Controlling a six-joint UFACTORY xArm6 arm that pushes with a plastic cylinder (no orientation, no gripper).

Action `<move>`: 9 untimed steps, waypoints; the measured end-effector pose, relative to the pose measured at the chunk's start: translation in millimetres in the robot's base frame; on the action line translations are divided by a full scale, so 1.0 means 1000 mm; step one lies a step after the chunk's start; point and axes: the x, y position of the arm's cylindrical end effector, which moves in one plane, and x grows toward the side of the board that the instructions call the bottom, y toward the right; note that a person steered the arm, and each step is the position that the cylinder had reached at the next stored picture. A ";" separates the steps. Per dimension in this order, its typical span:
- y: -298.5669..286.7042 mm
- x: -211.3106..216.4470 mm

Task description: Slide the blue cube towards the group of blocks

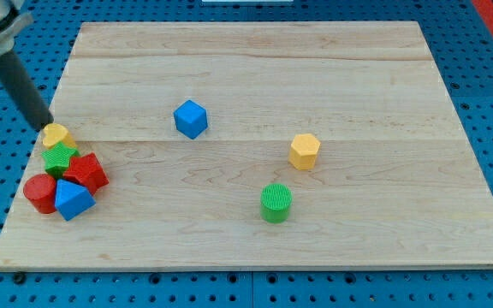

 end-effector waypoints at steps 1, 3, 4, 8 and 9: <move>0.023 0.050; 0.047 0.041; 0.063 -0.011; 0.235 -0.027; 0.226 0.011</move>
